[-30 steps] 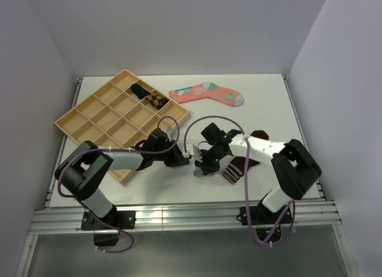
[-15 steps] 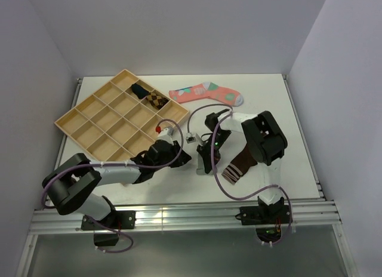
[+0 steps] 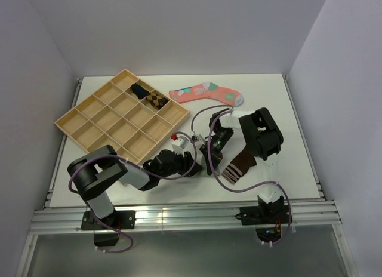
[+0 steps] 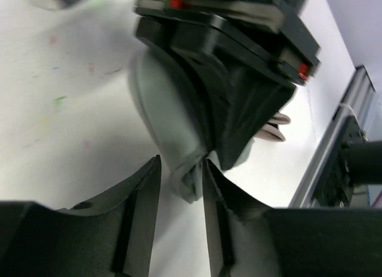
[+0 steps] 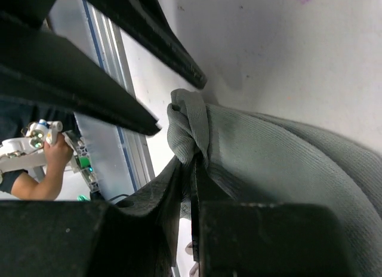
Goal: Roll the socks
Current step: Roll the sock at the center of the board.
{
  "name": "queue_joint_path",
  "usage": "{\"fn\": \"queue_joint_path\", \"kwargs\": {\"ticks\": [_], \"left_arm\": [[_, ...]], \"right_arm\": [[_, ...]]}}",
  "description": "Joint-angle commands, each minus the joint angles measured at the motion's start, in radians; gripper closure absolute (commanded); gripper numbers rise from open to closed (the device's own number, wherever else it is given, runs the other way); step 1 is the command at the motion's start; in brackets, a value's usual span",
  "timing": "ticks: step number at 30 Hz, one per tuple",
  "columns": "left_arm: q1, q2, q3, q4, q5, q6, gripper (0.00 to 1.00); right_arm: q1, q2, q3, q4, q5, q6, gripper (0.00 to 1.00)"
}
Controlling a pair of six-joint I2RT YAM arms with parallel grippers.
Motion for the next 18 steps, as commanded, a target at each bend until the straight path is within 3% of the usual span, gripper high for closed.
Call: {"fn": "queue_joint_path", "kwargs": {"ticks": [1,18], "left_arm": [[-0.003,0.029,0.030,0.138,0.108,0.062,0.59],[-0.001,0.083,0.148,-0.004,0.211,0.200,0.55]], "right_arm": [[-0.014,0.007,0.037,-0.034,-0.018,-0.009,0.88],[-0.029,0.025,0.034,-0.051,-0.020,-0.025,0.88]]}}
